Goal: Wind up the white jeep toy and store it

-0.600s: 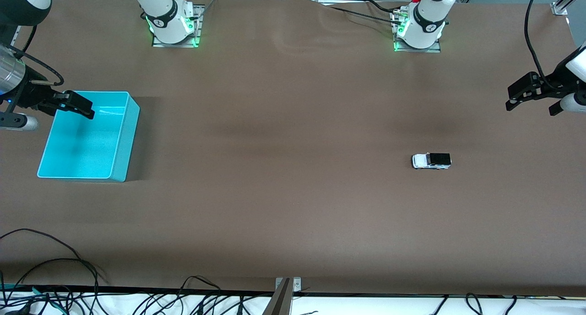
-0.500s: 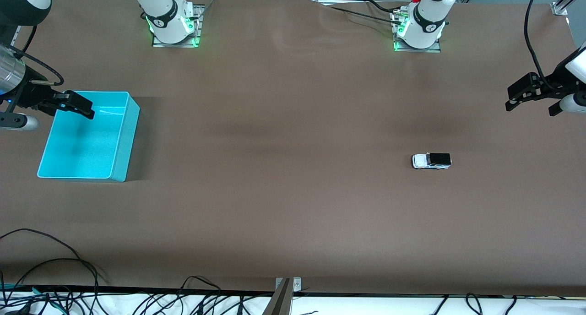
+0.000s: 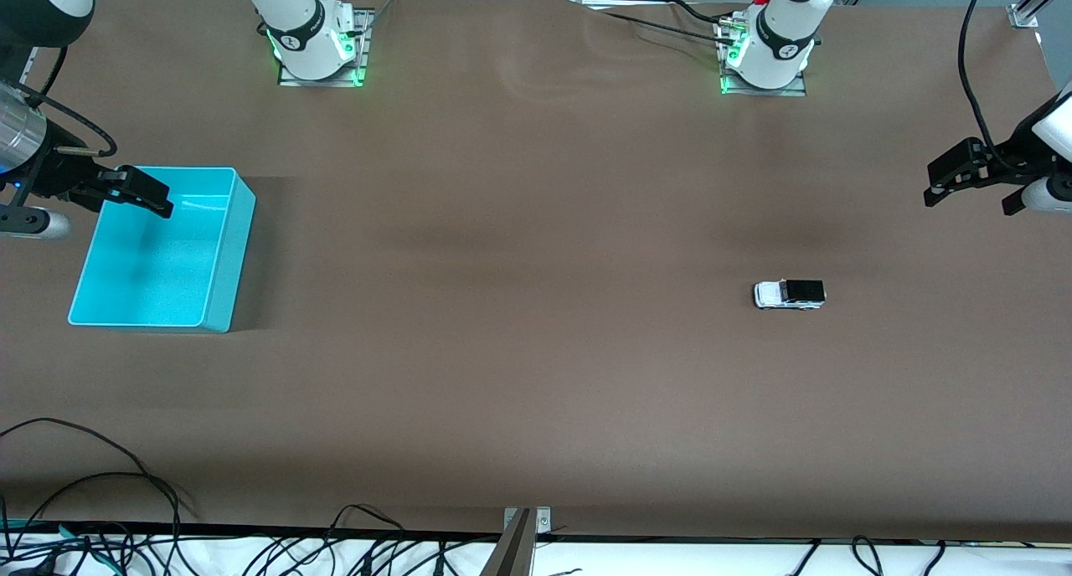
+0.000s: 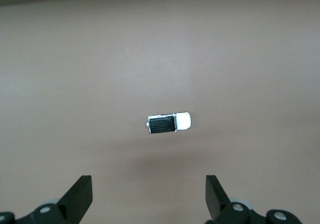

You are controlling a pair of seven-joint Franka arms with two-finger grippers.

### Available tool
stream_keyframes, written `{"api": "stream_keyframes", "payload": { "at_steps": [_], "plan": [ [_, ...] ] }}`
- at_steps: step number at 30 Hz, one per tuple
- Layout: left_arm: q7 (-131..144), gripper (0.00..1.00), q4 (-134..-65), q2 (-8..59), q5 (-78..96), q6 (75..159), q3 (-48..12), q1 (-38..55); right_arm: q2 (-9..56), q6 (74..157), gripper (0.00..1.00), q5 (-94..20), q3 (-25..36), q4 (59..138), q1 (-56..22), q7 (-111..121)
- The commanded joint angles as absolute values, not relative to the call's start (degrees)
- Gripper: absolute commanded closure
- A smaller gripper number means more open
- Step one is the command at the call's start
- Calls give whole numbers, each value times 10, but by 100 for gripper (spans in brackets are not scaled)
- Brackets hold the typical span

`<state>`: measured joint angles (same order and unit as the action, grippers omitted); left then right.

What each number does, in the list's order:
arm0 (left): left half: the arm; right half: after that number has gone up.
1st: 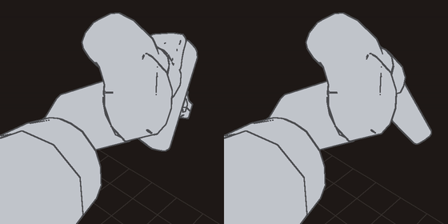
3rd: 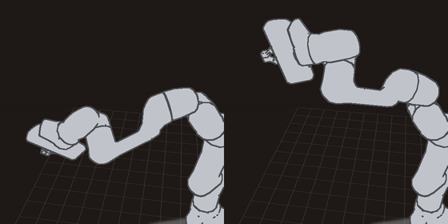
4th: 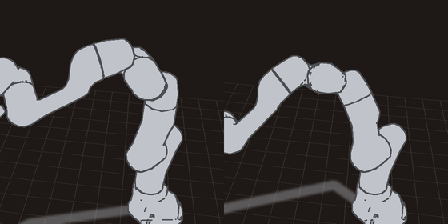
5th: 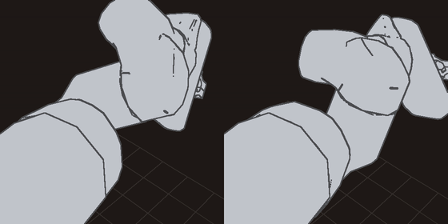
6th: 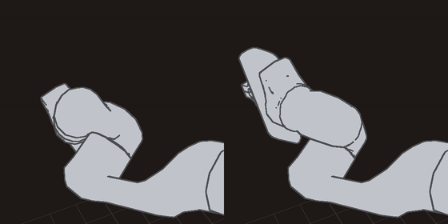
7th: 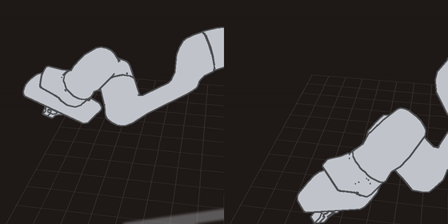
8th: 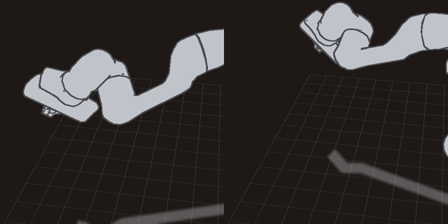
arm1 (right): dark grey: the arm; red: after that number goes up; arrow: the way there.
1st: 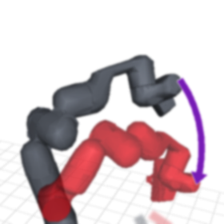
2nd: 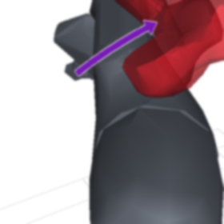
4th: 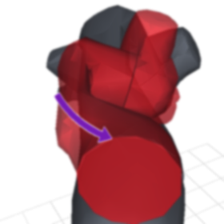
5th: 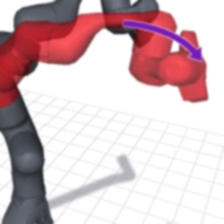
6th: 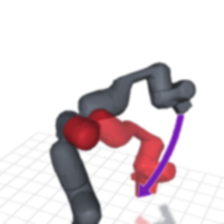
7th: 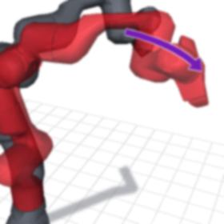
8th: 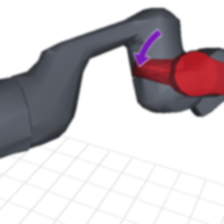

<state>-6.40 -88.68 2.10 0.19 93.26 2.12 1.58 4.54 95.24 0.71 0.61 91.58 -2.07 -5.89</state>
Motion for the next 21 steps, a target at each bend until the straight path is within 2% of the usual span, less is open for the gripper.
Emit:
{"api": "stream_keyframes", "payload": {
  "at_steps": [1,21],
  "plan": [
    [-77,0,-869,29,-4,926,21,14,39,958,0,4,4,923,-18,-55],
    [-79,0,-876,29,-1,926,20,11,39,959,0,3,5,923,-18,-57]
  ]
}}
